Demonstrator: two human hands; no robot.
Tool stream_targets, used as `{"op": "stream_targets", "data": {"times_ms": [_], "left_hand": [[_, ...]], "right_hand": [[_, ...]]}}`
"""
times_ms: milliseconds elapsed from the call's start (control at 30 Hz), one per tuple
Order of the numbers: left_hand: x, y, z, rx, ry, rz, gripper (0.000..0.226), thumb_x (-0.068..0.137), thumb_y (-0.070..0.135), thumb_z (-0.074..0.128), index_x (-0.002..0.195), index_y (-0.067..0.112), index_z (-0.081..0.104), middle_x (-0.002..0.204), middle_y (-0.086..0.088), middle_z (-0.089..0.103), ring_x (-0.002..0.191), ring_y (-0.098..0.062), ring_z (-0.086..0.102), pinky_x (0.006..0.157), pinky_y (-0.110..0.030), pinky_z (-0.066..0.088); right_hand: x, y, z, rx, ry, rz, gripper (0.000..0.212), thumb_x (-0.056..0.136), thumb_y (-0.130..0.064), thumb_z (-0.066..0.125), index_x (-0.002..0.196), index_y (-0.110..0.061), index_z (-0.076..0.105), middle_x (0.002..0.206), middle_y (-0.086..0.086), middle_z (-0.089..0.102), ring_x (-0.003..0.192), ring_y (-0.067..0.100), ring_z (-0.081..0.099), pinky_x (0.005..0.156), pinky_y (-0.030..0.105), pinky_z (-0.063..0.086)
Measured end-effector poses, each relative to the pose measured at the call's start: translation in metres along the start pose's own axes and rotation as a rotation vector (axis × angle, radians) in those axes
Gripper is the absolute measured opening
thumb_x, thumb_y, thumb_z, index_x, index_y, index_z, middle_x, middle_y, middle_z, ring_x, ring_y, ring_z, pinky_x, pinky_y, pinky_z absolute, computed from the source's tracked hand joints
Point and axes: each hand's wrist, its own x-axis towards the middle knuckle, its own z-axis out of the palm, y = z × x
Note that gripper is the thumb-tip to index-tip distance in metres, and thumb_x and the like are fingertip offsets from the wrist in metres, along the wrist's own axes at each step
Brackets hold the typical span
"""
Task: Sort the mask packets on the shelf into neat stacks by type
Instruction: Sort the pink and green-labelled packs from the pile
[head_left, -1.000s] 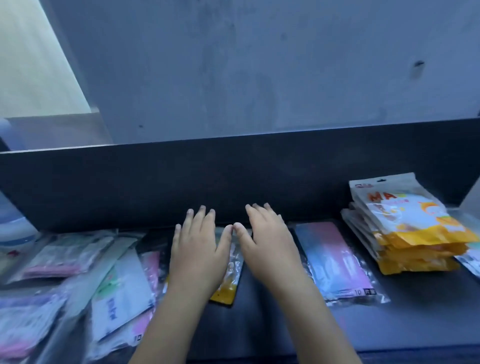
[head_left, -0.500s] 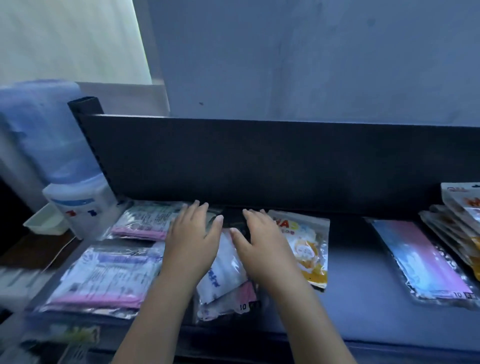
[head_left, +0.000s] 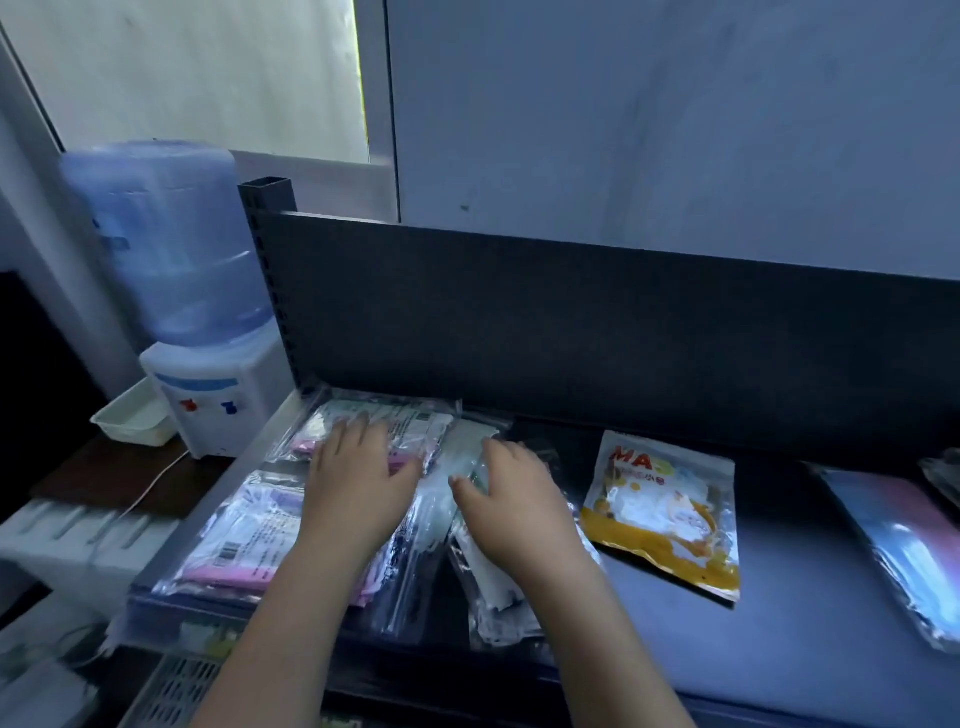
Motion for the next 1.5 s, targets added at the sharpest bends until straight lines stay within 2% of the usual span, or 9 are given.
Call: {"op": "stream_targets", "data": {"times_ms": [133, 367, 600, 700, 833, 1000, 1267, 1400, 1500], "left_hand": [[0.001, -0.004, 0.004, 0.027, -0.041, -0.060, 0.092, 0.086, 0.069, 0.057, 0.158, 0.018, 0.030, 0.171, -0.010, 0.019, 0.158, -0.030, 0.011, 0.127, -0.046, 0.013], [0.007, -0.015, 0.017, 0.050, -0.073, -0.018, 0.117, 0.059, 0.096, 0.043, 0.153, 0.025, 0.039, 0.165, -0.012, 0.032, 0.153, -0.034, 0.023, 0.124, -0.048, 0.024], [0.004, -0.014, 0.025, 0.039, 0.112, 0.170, 0.052, 0.084, 0.050, 0.062, 0.124, 0.018, 0.065, 0.117, -0.004, 0.071, 0.111, -0.029, 0.060, 0.097, -0.042, 0.047], [0.003, -0.013, 0.028, 0.026, 0.160, 0.218, 0.045, 0.084, 0.037, 0.069, 0.122, 0.014, 0.070, 0.112, -0.005, 0.075, 0.105, -0.031, 0.064, 0.093, -0.042, 0.050], [0.006, -0.017, 0.033, 0.057, 0.197, 0.275, 0.034, 0.084, 0.036, 0.068, 0.111, 0.016, 0.076, 0.105, -0.003, 0.074, 0.096, -0.030, 0.064, 0.087, -0.042, 0.053], [0.002, -0.017, 0.030, 0.044, 0.277, 0.357, 0.020, 0.092, 0.033, 0.068, 0.098, 0.018, 0.080, 0.092, 0.001, 0.077, 0.084, -0.026, 0.065, 0.072, -0.038, 0.054], [-0.005, -0.015, 0.011, -0.369, 0.466, 0.359, 0.022, 0.104, 0.022, 0.060, 0.113, 0.012, 0.078, 0.101, 0.001, 0.078, 0.091, -0.015, 0.069, 0.080, -0.027, 0.054], [-0.012, -0.008, -0.013, -0.767, 0.552, 0.102, 0.026, 0.109, 0.029, 0.050, 0.107, 0.015, 0.072, 0.089, 0.010, 0.069, 0.081, 0.006, 0.062, 0.063, -0.012, 0.047], [-0.008, -0.007, -0.023, -1.091, 0.532, -0.221, 0.031, 0.110, 0.035, 0.045, 0.100, 0.015, 0.067, 0.091, -0.001, 0.068, 0.082, -0.007, 0.064, 0.059, -0.017, 0.053]], "right_hand": [[0.007, -0.003, 0.008, -0.076, -0.012, 0.023, 0.050, 0.104, -0.037, 0.044, 0.149, -0.017, 0.042, 0.150, 0.008, 0.048, 0.141, 0.030, 0.034, 0.115, 0.042, 0.032], [0.012, -0.009, 0.018, -0.096, -0.012, 0.106, 0.062, 0.103, -0.045, 0.044, 0.158, -0.019, 0.031, 0.158, 0.011, 0.041, 0.148, 0.037, 0.025, 0.121, 0.045, 0.023], [0.013, -0.022, 0.014, 0.777, 0.048, 0.228, 0.047, 0.097, -0.028, 0.060, 0.143, -0.035, 0.052, 0.145, -0.008, 0.054, 0.125, 0.009, 0.056, 0.102, 0.034, 0.048], [0.011, -0.018, 0.007, 0.625, 0.156, 0.285, 0.051, 0.094, -0.027, 0.057, 0.145, -0.030, 0.050, 0.129, -0.006, 0.059, 0.093, 0.006, 0.064, 0.080, 0.036, 0.058], [0.010, -0.018, 0.006, 0.464, 0.110, 0.347, 0.055, 0.091, -0.034, 0.054, 0.144, -0.026, 0.049, 0.123, 0.000, 0.060, 0.111, 0.023, 0.059, 0.092, 0.045, 0.054], [0.017, -0.023, 0.009, 0.759, 0.091, 0.386, 0.052, 0.094, -0.019, 0.056, 0.145, -0.024, 0.046, 0.101, -0.013, 0.054, 0.088, 0.012, 0.059, 0.075, 0.033, 0.051], [0.022, -0.016, 0.009, 1.226, 0.210, 0.487, 0.040, 0.103, -0.031, 0.051, 0.142, -0.020, 0.051, 0.121, 0.004, 0.071, 0.115, 0.022, 0.066, 0.105, 0.043, 0.049], [0.022, -0.016, 0.009, 1.315, 0.136, 0.554, 0.014, 0.104, -0.026, 0.053, 0.099, -0.016, 0.063, 0.095, 0.002, 0.061, 0.080, 0.020, 0.060, 0.084, 0.043, 0.055], [0.024, -0.019, 0.010, 1.339, 0.092, 0.614, 0.012, 0.100, -0.019, 0.057, 0.094, -0.011, 0.062, 0.101, 0.013, 0.058, 0.082, 0.029, 0.058, 0.080, 0.044, 0.056]]}}
